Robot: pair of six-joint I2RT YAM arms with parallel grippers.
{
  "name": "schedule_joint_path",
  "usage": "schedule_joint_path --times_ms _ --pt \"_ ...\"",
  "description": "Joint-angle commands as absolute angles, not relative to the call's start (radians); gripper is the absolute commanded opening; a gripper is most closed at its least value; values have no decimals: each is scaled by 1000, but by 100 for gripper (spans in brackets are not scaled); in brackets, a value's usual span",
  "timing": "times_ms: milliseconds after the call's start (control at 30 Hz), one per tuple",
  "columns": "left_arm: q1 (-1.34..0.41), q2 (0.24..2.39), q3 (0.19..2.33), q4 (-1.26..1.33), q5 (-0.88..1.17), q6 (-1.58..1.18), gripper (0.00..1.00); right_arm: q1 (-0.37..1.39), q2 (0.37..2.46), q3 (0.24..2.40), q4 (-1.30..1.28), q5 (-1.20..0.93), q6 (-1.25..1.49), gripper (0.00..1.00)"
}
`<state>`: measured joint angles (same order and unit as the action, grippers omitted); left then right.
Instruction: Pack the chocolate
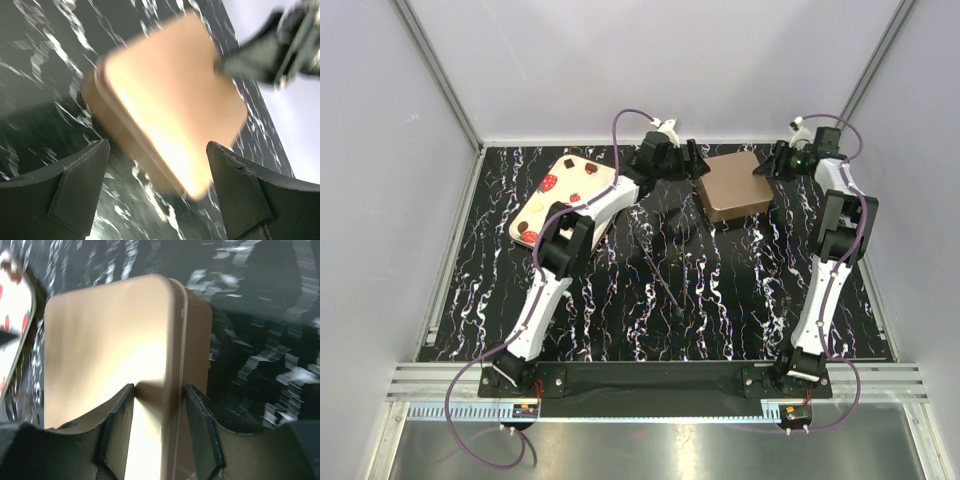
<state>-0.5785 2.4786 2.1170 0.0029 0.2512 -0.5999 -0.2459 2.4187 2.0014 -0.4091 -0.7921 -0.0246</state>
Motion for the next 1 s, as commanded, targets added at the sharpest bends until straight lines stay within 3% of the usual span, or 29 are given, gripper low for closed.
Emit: schedule_joint_path --times_ms 0,733,833,967 --pt "-528 2500 2178 57 210 -604 85 -200 2467 2057 -563 -845 -192 52" --pt "-492 2692 2290 192 333 -695 81 -155 2424 2026 -529 -871 -226 53" --pt "-497 2698 2290 198 347 -709 70 -155 2410 2017 -525 -871 -212 55" --pt "-514 2694 2278 196 368 -712 67 -155 2373 2002 -520 -822 -174 60"
